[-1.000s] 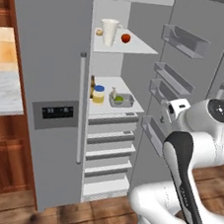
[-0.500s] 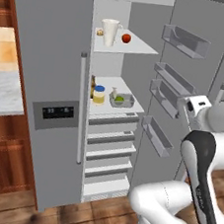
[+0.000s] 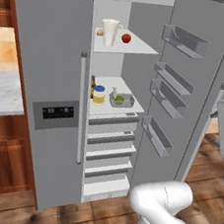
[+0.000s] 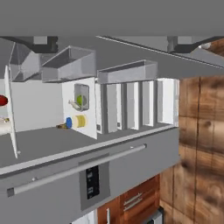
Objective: Place the tupperware on the second highest shelf of the fridge. Make space for the tupperware among the existing items by rearranging them on the shelves if needed. Close the fridge door when finished.
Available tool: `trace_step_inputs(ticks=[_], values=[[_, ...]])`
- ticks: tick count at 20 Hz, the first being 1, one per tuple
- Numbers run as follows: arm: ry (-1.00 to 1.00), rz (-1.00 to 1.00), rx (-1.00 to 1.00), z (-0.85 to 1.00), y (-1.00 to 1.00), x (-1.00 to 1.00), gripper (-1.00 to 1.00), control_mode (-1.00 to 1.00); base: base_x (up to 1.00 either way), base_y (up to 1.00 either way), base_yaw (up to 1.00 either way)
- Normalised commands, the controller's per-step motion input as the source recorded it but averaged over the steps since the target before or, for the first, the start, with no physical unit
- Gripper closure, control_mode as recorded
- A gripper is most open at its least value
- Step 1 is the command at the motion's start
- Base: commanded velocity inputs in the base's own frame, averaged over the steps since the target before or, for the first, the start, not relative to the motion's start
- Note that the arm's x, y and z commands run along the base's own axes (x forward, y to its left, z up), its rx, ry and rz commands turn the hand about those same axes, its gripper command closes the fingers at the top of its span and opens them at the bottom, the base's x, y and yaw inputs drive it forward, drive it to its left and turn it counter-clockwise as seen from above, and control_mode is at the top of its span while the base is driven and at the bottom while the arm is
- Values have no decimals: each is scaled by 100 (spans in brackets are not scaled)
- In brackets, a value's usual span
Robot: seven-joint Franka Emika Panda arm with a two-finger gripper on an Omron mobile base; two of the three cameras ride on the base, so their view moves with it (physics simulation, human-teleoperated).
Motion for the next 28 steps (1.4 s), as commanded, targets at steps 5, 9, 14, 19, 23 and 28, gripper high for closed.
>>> trace_step_inputs(ticks=[5,9,14,19,23,28], values=[[-7,0,20,-22,-89,20,-100,-100,0,0,0],[-1,0,15,-13,-81,36,-100,-100,0,0,0],[7,0,6,-7,-66,41,-100,-100,0,0,0],[14,7,9,0,-34,68,-100,-100,0,0,0],[7,16,10,0,-22,73,-100,-100,0,0,0],[1,19,9,-1,-22,64,-100,-100,0,0,0]])
